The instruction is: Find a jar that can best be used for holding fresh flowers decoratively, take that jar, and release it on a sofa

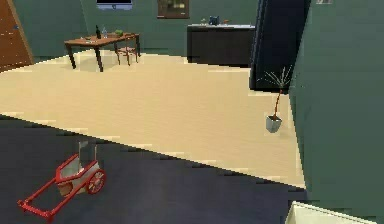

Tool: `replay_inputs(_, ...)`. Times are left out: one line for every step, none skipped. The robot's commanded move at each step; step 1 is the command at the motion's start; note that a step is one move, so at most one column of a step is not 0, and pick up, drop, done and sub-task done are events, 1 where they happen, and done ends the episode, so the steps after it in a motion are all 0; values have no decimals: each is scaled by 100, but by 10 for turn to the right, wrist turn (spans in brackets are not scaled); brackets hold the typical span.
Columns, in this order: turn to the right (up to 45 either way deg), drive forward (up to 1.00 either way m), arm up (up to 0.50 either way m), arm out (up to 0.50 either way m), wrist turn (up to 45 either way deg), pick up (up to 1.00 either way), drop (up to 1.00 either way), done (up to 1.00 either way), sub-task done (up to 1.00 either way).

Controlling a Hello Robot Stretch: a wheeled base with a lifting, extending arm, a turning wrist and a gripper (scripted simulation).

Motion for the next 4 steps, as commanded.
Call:
replay_inputs(-60,0,0,0,0,0,0,0,0)
replay_inputs(-30,0,0,0,0,0,0,0,0)
replay_inputs(-330,0,0,0,0,0,0,0,0)
replay_inputs(0,10,0,0,0,0,0,0,0)
